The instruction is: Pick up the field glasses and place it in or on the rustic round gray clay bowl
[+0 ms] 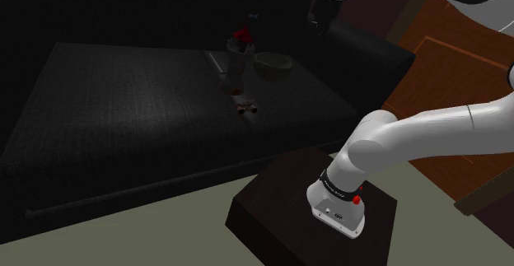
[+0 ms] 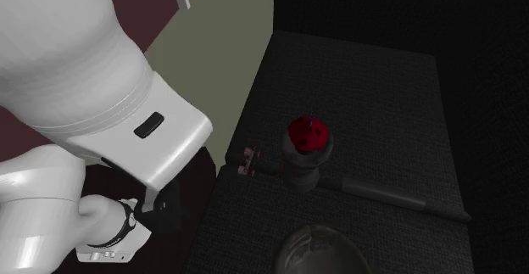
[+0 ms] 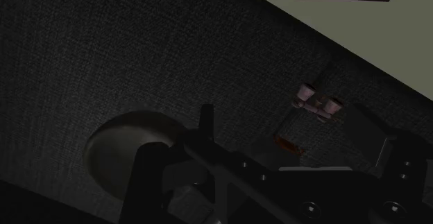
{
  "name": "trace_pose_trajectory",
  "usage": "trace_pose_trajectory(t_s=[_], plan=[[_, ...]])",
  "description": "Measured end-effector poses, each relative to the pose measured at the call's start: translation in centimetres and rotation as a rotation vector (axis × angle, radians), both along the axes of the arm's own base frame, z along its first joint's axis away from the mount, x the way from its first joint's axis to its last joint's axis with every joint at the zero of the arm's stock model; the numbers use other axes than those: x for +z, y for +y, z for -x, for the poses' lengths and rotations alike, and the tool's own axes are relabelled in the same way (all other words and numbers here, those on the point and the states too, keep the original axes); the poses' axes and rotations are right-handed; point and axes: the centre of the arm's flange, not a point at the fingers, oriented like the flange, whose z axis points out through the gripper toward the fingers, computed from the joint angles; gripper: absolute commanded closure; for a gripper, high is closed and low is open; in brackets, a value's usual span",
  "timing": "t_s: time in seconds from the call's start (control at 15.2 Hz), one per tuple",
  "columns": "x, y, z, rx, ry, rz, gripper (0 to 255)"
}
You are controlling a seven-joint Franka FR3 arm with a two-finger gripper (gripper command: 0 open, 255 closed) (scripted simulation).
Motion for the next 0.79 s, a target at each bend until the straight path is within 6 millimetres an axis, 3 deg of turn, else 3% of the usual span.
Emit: trace_pose_trajectory(t_s=[0.2,0.79], plan=[[-1.1,0.9,-0.3,0.018,-0.009,0.004,0],[-9.9,7.1,-3.7,0.145,-0.081,0.035,0]])
